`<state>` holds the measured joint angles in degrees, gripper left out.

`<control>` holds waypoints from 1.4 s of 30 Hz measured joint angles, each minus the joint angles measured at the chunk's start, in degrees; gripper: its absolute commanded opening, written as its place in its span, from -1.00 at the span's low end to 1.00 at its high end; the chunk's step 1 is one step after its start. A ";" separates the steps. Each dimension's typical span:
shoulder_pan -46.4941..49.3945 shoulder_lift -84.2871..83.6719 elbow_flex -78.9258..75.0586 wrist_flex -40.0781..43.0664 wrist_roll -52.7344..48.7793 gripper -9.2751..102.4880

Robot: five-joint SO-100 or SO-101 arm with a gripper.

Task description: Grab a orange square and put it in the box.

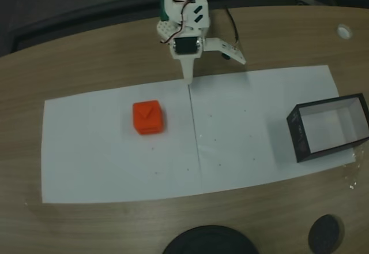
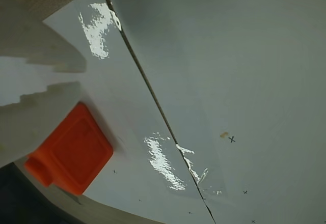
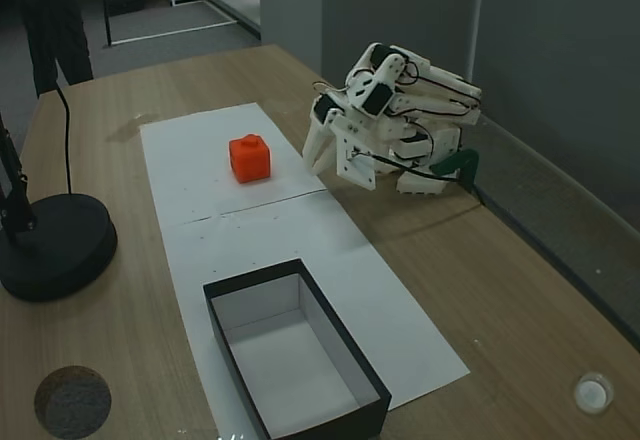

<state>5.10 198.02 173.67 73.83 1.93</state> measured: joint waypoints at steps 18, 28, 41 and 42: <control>0.00 0.00 0.00 -1.05 -0.09 -0.84; 0.00 0.00 0.00 -0.35 0.00 -0.84; 0.00 0.00 0.00 0.00 -0.09 -0.84; 0.00 0.00 0.00 0.00 -0.09 -0.84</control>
<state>5.10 198.02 173.67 73.83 1.85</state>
